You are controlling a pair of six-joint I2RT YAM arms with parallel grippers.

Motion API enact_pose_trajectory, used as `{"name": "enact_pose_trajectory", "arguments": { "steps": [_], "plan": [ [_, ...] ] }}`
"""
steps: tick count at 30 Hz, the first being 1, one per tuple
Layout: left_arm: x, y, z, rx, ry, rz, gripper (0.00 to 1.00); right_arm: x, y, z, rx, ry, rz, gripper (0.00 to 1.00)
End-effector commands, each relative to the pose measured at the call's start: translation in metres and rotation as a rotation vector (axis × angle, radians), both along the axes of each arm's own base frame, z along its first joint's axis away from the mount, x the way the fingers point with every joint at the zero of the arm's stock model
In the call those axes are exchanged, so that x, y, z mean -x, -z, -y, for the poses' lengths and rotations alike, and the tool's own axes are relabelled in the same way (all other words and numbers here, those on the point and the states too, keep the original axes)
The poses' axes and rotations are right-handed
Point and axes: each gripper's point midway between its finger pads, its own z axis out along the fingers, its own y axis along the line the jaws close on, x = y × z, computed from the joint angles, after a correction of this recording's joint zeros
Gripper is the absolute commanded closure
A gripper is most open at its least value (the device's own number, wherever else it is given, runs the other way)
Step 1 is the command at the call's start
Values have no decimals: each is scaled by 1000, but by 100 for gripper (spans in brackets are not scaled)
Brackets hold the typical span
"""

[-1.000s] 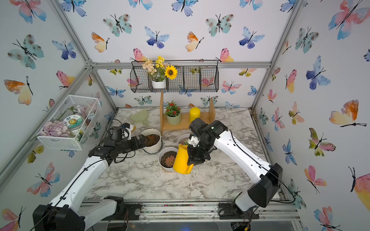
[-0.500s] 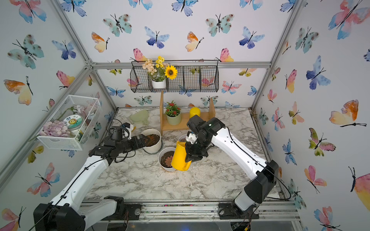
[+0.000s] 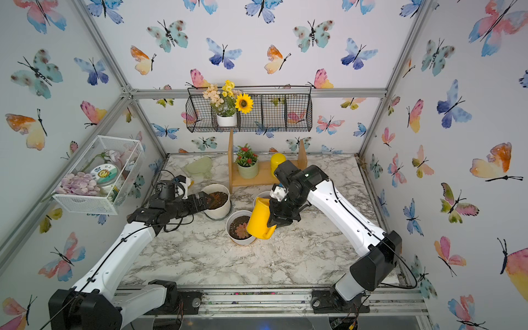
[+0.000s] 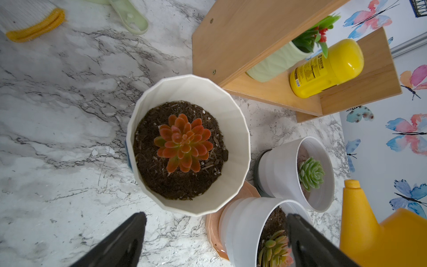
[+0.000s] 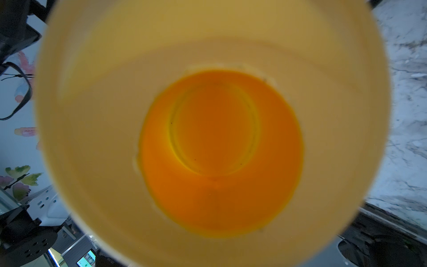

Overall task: Water the succulent around the soil edge
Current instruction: Water the soil of the potted plant with water.

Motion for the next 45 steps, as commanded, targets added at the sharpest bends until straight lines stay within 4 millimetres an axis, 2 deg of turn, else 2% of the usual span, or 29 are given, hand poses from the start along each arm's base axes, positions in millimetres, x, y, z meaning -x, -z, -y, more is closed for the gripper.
{"name": "enact_pose_trajectory", "arguments": {
  "steps": [1,6,18,45],
  "plan": [
    [1,3,5,18,18,-11,1,7,-15,-1,-70,-17,-8,98],
    [-2,3,7,28,18,-10,2,3,-16,-2,-88,-16,-19,98],
    [-5,3,8,27,21,-16,1,-6,-14,14,-96,22,-8,98],
    [-2,8,11,47,25,-36,2,26,-1,45,-72,54,-21,98]
  ]
}}
